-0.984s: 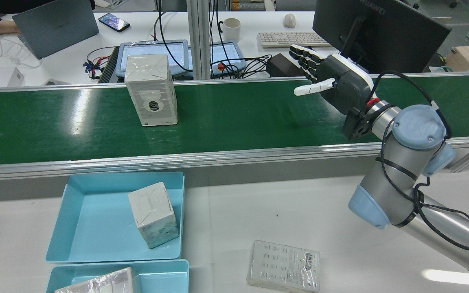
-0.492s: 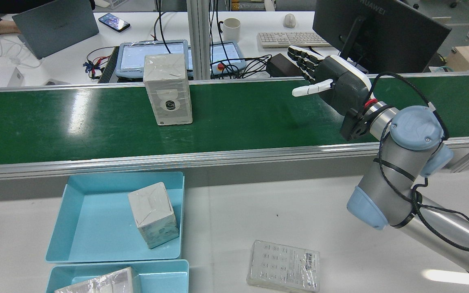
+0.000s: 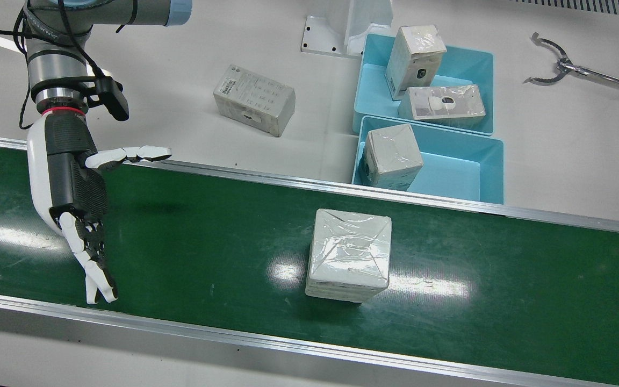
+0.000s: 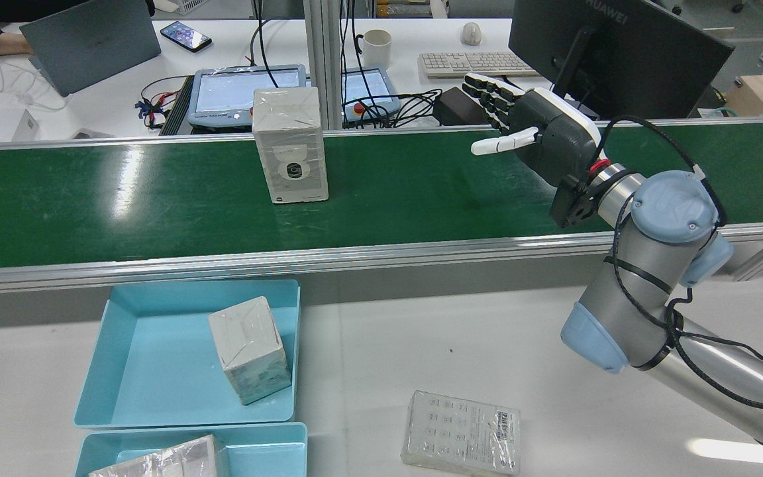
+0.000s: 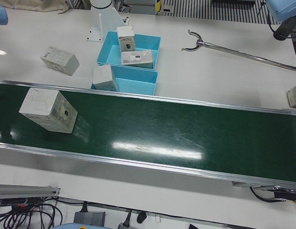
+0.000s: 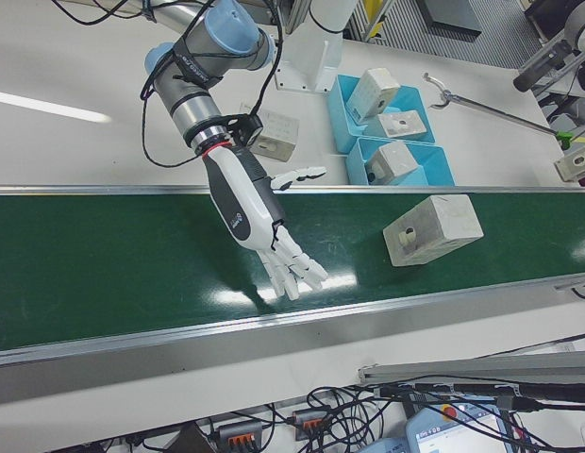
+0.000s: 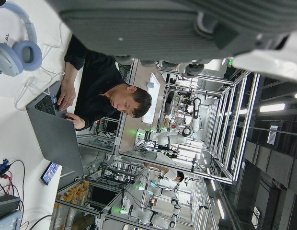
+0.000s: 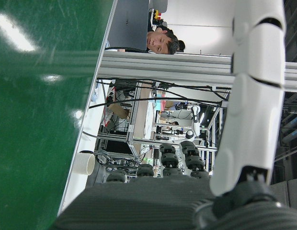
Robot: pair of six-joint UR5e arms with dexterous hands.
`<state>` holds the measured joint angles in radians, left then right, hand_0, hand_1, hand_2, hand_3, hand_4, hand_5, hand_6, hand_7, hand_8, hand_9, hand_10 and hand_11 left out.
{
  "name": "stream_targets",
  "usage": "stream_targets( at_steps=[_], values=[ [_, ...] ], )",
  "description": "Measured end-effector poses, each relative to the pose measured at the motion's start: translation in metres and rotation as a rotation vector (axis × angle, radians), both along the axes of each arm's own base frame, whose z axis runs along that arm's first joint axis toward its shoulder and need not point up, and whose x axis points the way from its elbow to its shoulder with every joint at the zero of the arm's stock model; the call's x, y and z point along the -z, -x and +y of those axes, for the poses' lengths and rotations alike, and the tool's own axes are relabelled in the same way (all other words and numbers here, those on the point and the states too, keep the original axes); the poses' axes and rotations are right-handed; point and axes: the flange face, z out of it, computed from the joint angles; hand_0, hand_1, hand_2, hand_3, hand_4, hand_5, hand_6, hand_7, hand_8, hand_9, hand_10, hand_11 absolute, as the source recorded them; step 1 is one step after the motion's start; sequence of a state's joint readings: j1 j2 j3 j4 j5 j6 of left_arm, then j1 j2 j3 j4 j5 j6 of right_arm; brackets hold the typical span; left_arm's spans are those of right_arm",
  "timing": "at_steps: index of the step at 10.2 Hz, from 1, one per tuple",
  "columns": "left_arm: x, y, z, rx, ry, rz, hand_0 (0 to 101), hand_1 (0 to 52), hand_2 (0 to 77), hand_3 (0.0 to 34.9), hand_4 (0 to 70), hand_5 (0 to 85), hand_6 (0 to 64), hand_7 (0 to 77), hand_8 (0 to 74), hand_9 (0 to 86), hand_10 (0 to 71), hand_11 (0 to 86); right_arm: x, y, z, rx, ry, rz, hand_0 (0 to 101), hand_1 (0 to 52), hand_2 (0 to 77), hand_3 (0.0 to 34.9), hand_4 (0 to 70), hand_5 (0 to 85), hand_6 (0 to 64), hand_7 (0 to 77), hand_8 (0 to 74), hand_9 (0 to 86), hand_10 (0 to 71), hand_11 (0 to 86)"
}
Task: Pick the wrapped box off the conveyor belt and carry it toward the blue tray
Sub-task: 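Lower the open right hand toward the belt ahead of the box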
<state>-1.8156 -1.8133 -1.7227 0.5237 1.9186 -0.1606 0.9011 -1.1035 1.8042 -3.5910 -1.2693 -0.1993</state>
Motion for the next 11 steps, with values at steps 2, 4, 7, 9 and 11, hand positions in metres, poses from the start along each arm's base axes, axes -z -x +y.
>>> stream_targets(
  at_steps=[2,4,7,9,11],
  values=[
    [0.0,0.0,0.0,0.0,0.0,0.0,0,0.0,0.5,0.0,0.0,1.1,0.0,0.5,0.0,0.0,0.5,0.0,0.001,0.001,0.0,0.001,0.0,0.0,46,11.5,12.0,6.0,7.1,9.3,0.0,4.9,1.6,1.1,0.0,1.6],
    [0.0,0.0,0.0,0.0,0.0,0.0,0,0.0,0.5,0.0,0.0,1.1,0.0,0.0,0.0,0.0,0.5,0.0,-0.001,0.003,0.0,0.003,0.001,0.001,46,11.5,12.0,5.3,7.1,10.4,0.0,4.9,1.6,1.1,0.0,1.6],
    [0.0,0.0,0.0,0.0,0.0,0.0,0,0.0,0.5,0.0,0.0,1.1,0.0,0.0,0.0,0.0,0.5,0.0,-0.002,0.006,0.0,0.006,0.002,0.002,46,11.5,12.0,5.2,7.6,10.4,0.0,4.9,1.6,1.1,0.0,1.6],
    [0.0,0.0,0.0,0.0,0.0,0.0,0,0.0,0.5,0.0,0.0,1.1,0.0,0.0,0.0,0.0,0.5,0.0,-0.002,0.009,-0.002,0.009,0.002,0.002,46,11.5,12.0,5.3,7.6,10.4,0.0,4.9,1.1,1.1,0.0,1.6],
    [0.0,0.0,0.0,0.0,0.0,0.0,0,0.0,1.1,0.0,0.0,1.1,0.0,0.0,0.0,0.0,0.0,0.0,0.0,0.012,-0.002,0.013,0.001,0.0,46,11.5,12.0,5.3,7.6,10.4,0.0,4.9,1.1,1.1,0.0,1.6]
  ],
)
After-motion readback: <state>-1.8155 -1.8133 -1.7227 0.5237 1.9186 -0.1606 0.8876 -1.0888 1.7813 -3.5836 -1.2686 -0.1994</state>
